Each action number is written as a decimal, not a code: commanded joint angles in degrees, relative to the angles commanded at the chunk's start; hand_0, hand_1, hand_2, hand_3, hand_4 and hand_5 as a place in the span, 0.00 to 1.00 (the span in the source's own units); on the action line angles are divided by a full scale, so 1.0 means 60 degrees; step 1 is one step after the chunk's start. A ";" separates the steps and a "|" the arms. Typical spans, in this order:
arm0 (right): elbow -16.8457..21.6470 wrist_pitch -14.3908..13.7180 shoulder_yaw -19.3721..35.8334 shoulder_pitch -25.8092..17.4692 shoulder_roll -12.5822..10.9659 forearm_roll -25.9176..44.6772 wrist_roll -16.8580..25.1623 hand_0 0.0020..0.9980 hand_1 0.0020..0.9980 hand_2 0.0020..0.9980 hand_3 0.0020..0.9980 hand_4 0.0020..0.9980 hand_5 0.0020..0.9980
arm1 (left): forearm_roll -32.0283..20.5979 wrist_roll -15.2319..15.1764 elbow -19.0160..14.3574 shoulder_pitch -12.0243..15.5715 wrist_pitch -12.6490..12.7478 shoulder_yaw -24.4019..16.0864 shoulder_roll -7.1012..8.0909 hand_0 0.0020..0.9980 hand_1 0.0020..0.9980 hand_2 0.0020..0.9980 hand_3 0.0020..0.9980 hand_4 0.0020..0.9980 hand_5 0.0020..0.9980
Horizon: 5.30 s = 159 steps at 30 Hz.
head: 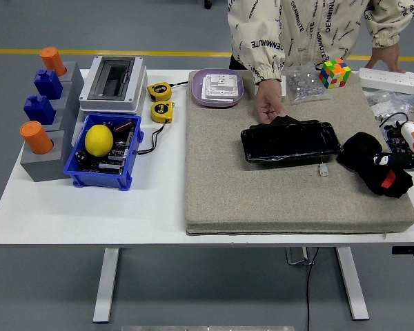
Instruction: Pick the rag up,wipe the panel,place it on the desk
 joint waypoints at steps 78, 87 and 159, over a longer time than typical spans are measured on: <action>-0.2030 -0.1793 -0.0185 0.0479 0.1410 0.0707 0.0296 0.43 0.52 0.58 0.54 1.00 0.53 | -0.0101 -0.0003 -0.0004 -0.0014 -0.0011 0.0209 0.0027 0.63 0.66 0.68 0.57 0.61 0.51; -0.2126 -0.2124 -0.0084 0.0526 0.1469 0.0770 0.0306 0.35 0.44 0.48 0.47 1.00 0.47 | -0.0089 0.0000 0.0005 -0.0016 -0.0007 0.0168 0.0016 0.64 0.66 0.68 0.57 0.61 0.51; -0.1912 -0.2418 -0.0213 0.1477 0.1622 0.0579 -0.0484 0.15 0.27 0.33 0.33 0.89 0.07 | -0.0028 -0.0002 -0.0019 0.0023 0.0005 0.0118 0.0063 0.64 0.66 0.69 0.57 0.61 0.51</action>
